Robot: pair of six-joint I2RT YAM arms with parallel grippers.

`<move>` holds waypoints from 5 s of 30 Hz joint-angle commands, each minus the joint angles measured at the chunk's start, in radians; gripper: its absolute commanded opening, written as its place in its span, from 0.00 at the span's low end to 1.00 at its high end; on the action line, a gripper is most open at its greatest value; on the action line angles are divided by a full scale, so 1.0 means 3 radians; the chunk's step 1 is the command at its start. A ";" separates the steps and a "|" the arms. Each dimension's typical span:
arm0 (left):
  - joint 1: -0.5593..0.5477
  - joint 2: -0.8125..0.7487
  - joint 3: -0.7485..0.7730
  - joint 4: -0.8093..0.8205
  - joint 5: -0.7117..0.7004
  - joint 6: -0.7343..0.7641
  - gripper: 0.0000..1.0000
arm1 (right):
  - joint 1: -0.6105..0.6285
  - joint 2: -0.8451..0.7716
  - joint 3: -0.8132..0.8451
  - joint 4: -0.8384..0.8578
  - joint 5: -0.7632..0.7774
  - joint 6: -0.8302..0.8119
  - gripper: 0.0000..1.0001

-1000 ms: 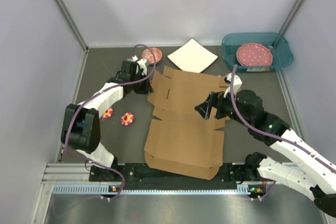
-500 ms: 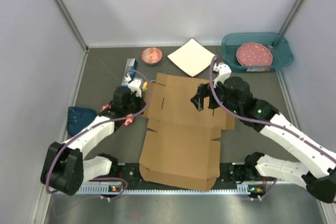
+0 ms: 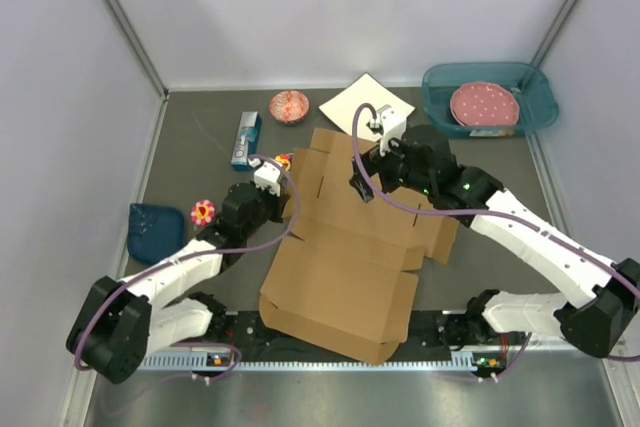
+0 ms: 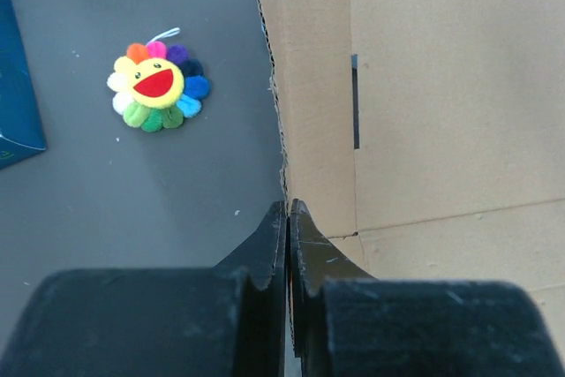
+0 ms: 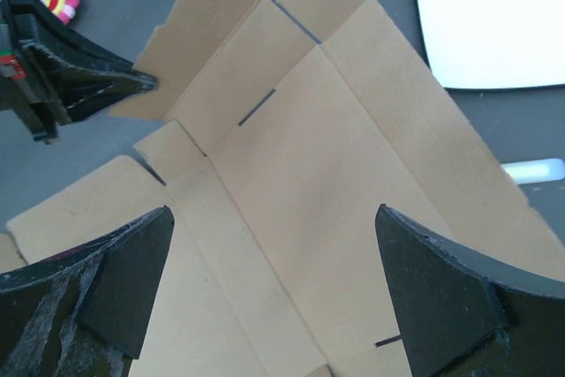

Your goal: Fold the paper box

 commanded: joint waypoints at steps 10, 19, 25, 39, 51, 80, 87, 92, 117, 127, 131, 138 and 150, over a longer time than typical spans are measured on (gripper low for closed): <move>-0.0438 -0.0398 -0.0448 0.0879 -0.0868 -0.0084 0.00 | -0.0658 0.0810 0.0573 0.0340 -0.0783 -0.0467 0.94; -0.0510 -0.0321 -0.0561 0.1129 -0.0960 -0.0130 0.00 | -0.0781 0.1198 0.0920 0.0479 -0.1024 -0.0523 0.94; -0.0526 -0.0270 -0.0504 0.1119 -0.0909 -0.0033 0.00 | -0.0837 0.1669 0.1233 0.0346 -0.1310 -0.0702 0.94; -0.0572 -0.0378 -0.0453 0.0910 -0.1011 0.0064 0.00 | -0.0960 0.2242 0.1519 0.0407 -0.1300 -0.0707 0.77; -0.0572 -0.0204 -0.0438 0.0940 -0.0975 -0.0089 0.00 | -0.0960 0.2237 0.1223 0.0530 -0.1591 -0.0590 0.38; -0.0602 -0.0147 -0.0750 0.1319 -0.1313 -0.0380 0.00 | -0.0935 0.2288 0.1300 0.0422 -0.1995 -0.0370 0.39; -0.0602 -0.0101 -0.0714 0.1324 -0.1338 -0.0396 0.00 | -0.0883 0.2150 0.1167 0.0417 -0.1940 -0.0375 0.24; -0.0603 -0.0010 -0.0673 0.1370 -0.1328 -0.0365 0.00 | -0.0756 0.2012 0.0947 0.0422 -0.1756 -0.0471 0.16; -0.0628 -0.0025 -0.0693 0.1447 -0.1236 -0.0549 0.00 | -0.0464 0.1643 0.0266 0.0601 -0.0708 -0.0421 0.45; -0.0633 0.0016 -0.0688 0.1462 -0.1236 -0.0529 0.00 | -0.0469 0.1731 0.0430 0.0555 -0.0804 -0.0426 0.18; -0.0628 -0.0050 -0.0535 0.1044 -0.1394 -0.0621 0.00 | -0.0464 0.1715 0.0435 0.0565 -0.0871 -0.0355 0.10; -0.0633 -0.0117 -0.0244 0.0368 -0.1594 -0.0922 0.27 | -0.0464 0.1573 0.0379 0.0550 -0.0728 -0.0247 0.00; -0.0628 -0.0674 0.0360 -0.0778 -0.1635 -0.0887 0.47 | -0.0434 0.1250 0.0180 0.0305 -0.0640 -0.0410 0.00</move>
